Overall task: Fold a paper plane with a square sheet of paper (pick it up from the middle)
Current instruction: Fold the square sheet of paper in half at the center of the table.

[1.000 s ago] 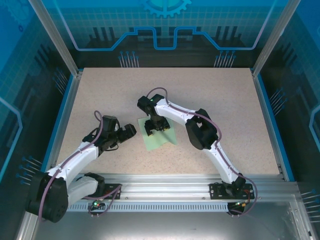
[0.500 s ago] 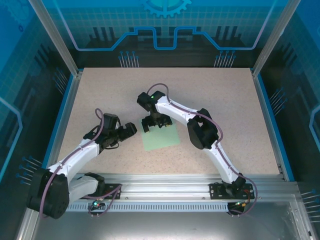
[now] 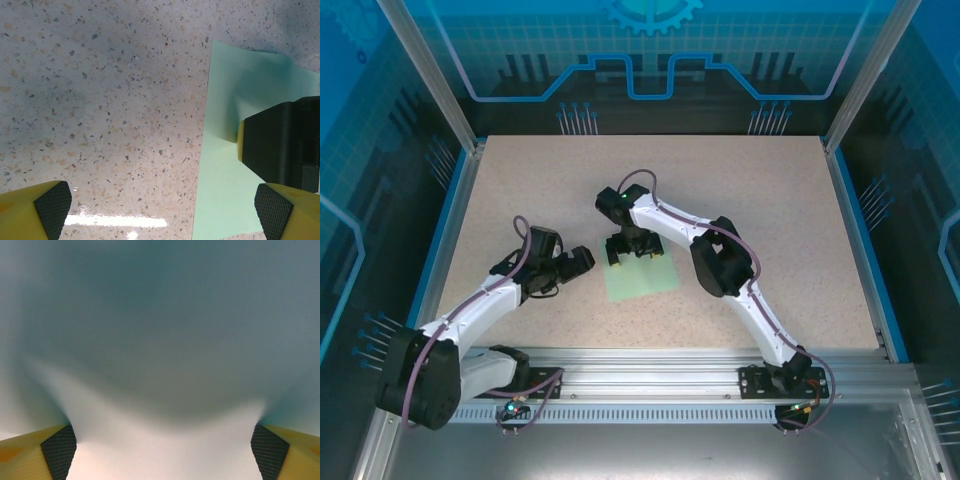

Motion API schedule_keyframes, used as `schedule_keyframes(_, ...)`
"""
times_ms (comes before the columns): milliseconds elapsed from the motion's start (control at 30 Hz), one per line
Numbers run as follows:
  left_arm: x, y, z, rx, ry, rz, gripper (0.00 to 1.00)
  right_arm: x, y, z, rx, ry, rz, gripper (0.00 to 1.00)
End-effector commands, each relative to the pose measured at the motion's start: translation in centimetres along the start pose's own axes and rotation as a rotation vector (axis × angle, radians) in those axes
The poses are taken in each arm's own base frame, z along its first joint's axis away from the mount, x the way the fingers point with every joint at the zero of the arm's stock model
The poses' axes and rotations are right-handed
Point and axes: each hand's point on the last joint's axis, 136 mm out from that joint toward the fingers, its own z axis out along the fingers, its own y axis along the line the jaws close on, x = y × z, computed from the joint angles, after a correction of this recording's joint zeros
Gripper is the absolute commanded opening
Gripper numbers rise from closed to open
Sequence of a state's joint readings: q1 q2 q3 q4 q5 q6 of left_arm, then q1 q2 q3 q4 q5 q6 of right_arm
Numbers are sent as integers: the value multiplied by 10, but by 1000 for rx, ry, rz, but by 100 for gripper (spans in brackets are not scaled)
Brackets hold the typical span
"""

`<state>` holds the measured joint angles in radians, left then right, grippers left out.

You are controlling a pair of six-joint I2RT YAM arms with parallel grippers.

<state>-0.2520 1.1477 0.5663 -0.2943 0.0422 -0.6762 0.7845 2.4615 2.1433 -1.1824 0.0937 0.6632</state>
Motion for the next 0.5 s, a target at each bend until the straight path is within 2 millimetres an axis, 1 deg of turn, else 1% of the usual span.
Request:
schedule_keyframes(0,-2,-2,-3,3,12,20,99,6,-9,20,27,58,26,88)
schedule_keyframes(67,-2,-3,-4,2,13,21,99,3,-10,15,22,45,22,85)
schedule_keyframes(167,-2,-3,-5,3,12,26,98,1,-10,5,16,30,6,83)
schedule_keyframes(333,-2,-3,-6,3,12,24,99,-2,-5,-22,-31,-11,-24,63)
schedule_keyframes(467,-2,-3,-6,2,13,23,99,-2,-7,-35,-41,-30,-35,53)
